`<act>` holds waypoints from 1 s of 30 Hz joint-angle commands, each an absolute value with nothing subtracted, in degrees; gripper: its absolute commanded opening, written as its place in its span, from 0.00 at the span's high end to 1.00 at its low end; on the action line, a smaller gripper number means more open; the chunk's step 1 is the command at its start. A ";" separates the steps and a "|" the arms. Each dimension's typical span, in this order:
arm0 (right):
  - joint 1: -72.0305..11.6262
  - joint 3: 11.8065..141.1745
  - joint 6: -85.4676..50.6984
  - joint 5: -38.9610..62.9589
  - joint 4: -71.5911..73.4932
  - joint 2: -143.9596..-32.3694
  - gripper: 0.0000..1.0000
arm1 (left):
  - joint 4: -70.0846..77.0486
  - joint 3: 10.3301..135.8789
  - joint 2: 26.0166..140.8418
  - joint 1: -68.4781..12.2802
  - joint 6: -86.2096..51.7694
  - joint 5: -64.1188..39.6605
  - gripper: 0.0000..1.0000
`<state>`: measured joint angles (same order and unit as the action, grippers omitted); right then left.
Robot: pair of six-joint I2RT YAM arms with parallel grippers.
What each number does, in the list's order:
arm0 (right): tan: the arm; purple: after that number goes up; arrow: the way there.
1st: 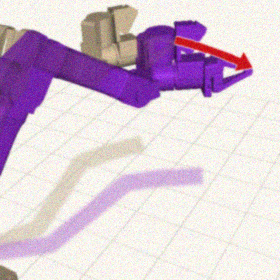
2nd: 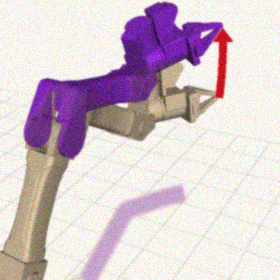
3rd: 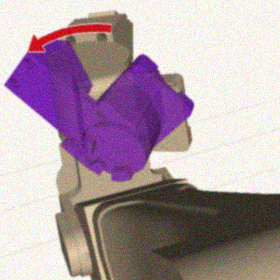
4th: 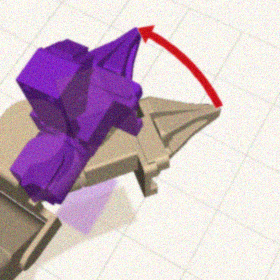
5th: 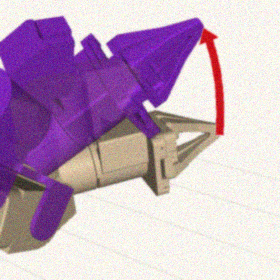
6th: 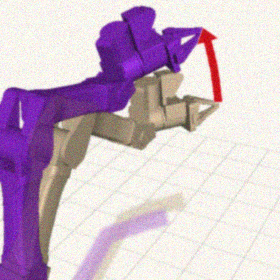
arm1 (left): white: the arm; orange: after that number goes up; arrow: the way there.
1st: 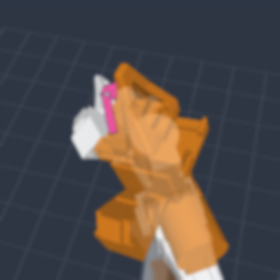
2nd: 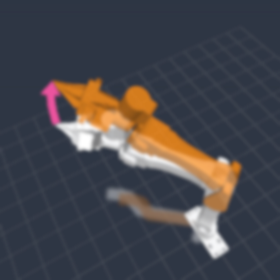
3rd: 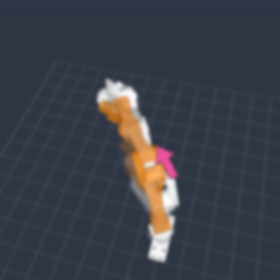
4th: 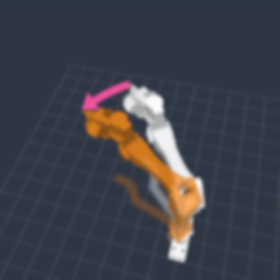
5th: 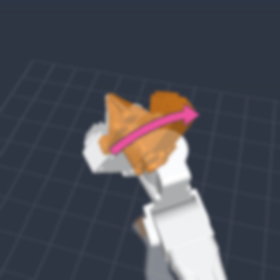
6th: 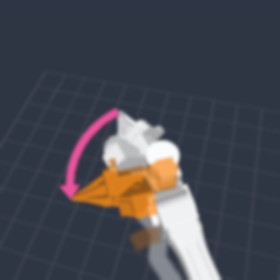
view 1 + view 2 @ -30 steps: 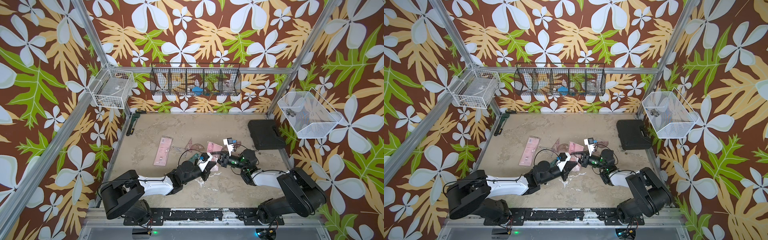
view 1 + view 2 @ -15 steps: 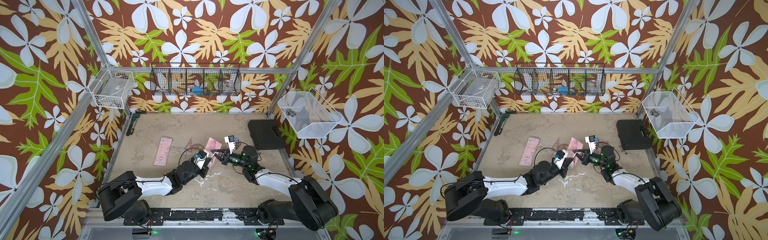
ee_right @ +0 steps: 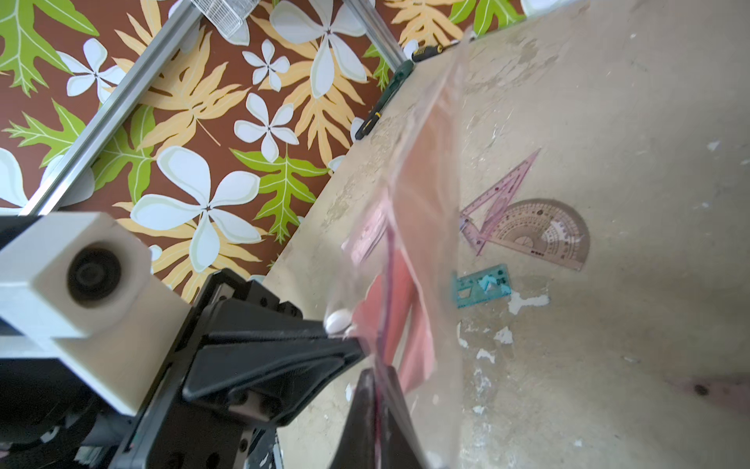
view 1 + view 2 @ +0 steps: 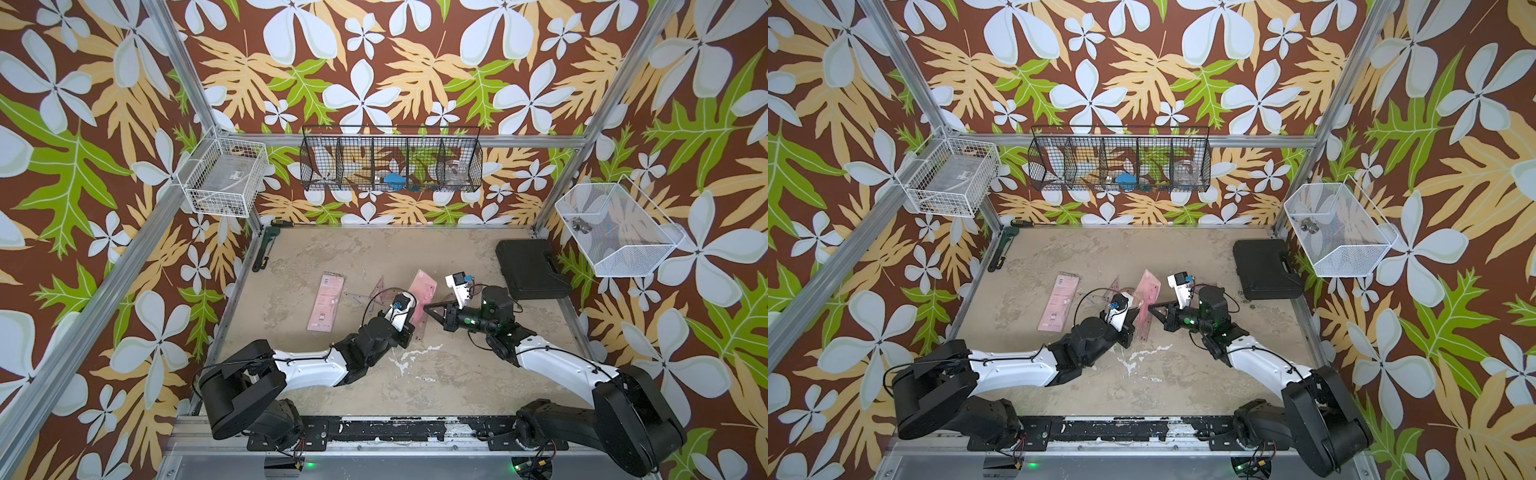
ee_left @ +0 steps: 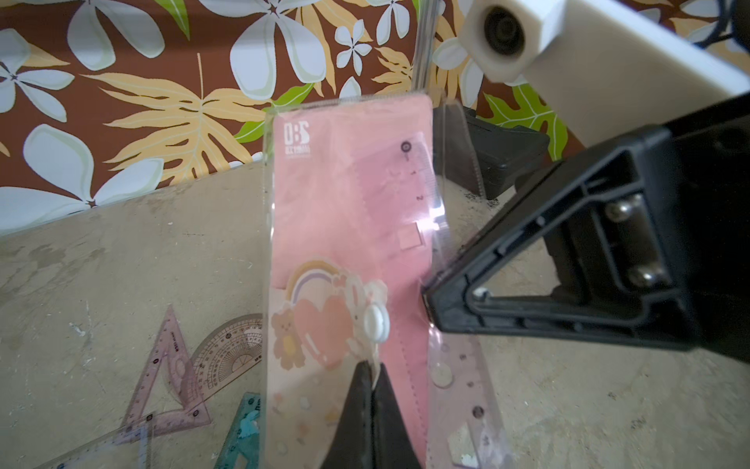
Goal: Open the ruler set and take out the ruler
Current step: Take out the ruler from the ruler set bag, then place the ruler at the center of the board, then place the ruler set bag at the center of the board.
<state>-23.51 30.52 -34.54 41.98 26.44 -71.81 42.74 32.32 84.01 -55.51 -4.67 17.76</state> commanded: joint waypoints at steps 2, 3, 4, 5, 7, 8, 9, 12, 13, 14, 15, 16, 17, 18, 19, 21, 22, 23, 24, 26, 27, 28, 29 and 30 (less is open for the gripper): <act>-22.93 35.60 -32.63 44.75 13.74 -71.80 1.00 | 42.15 32.78 84.13 -55.45 -4.75 20.98 1.00; -22.91 36.94 -31.58 45.05 10.54 -72.04 1.00 | 42.00 32.78 84.00 -55.42 -4.58 21.09 1.00; -22.98 37.84 -30.64 45.53 8.17 -72.23 1.00 | 41.64 33.06 84.04 -55.42 -4.53 21.22 1.00; -22.98 38.50 -29.75 46.11 5.98 -72.32 1.00 | 40.72 33.73 84.37 -55.43 -4.80 21.60 1.00; -22.90 39.70 -27.66 45.49 0.45 -72.28 1.00 | 37.53 36.34 85.60 -55.41 -5.41 22.58 1.00; -22.94 40.07 -26.73 44.06 -2.92 -71.89 1.00 | 35.73 37.99 86.34 -55.37 -5.94 23.42 1.00; -22.94 39.36 -26.46 42.59 -4.51 -70.89 1.00 | 33.97 39.81 87.39 -55.30 -6.47 24.24 1.00; -22.89 34.88 -26.78 41.43 -2.58 -66.83 1.00 | 29.35 45.11 90.38 -54.26 -8.31 24.37 1.00; -22.85 34.19 -26.86 40.94 -2.67 -66.05 1.00 | 28.91 46.32 91.24 -53.86 -8.41 24.03 1.00; -22.86 33.52 -26.82 40.51 -2.77 -65.39 1.00 | 28.73 47.59 92.31 -53.66 -8.14 23.82 1.00; -22.92 32.69 -27.12 40.38 -2.33 -64.93 1.00 | 28.15 49.18 93.67 -53.41 -7.92 24.03 1.00; -22.82 32.00 -27.85 39.53 -2.16 -64.63 1.00 | 27.05 50.88 95.04 -53.11 -7.91 23.83 1.00; -22.53 31.19 -28.92 37.82 -2.12 -64.31 1.00 | 25.05 53.35 96.73 -52.50 -8.36 22.85 1.00; -21.53 29.98 -30.42 36.41 -1.70 -63.88 1.00 | 22.55 56.26 98.24 -52.04 -9.54 21.55 1.00; -20.14 28.59 -31.80 36.13 -0.25 -63.39 1.00 | 21.14 58.24 99.66 -51.71 -10.34 20.69 1.00; -14.83 24.49 -35.63 35.43 3.61 -62.52 1.00 | 17.56 63.04 103.30 -51.59 -11.62 20.16 1.00; -12.25 22.49 -37.19 35.33 5.80 -62.49 1.00 | 15.99 65.11 105.16 -51.59 -11.57 20.63 1.00; -9.31 20.52 -38.62 35.94 8.67 -62.88 1.00 | 14.43 67.61 107.49 -51.51 -11.61 21.62 1.00; -7.58 19.14 -39.38 36.75 11.52 -63.62 1.00 | 12.60 69.98 109.69 -51.42 -11.40 22.43 1.00; -6.07 18.52 -39.94 38.11 15.15 -66.69 1.00 | 9.08 75.31 114.46 -51.11 -10.20 23.80 1.00; -6.05 19.06 -39.85 39.11 15.37 -68.31 1.00 | 8.12 77.37 116.21 -51.00 -9.78 24.14 1.00; -6.08 19.36 -40.42 40.18 16.55 -70.00 1.00 | 6.89 79.64 117.88 -50.74 -9.46 23.72 1.00; -6.07 18.50 -42.39 41.79 19.86 -71.52 1.00 | 5.94 81.56 119.22 -50.42 -9.11 23.71 1.00; -6.06 17.61 -43.78 42.55 22.66 -72.56 1.00 | 5.32 82.95 120.30 -50.28 -8.83 24.26 1.00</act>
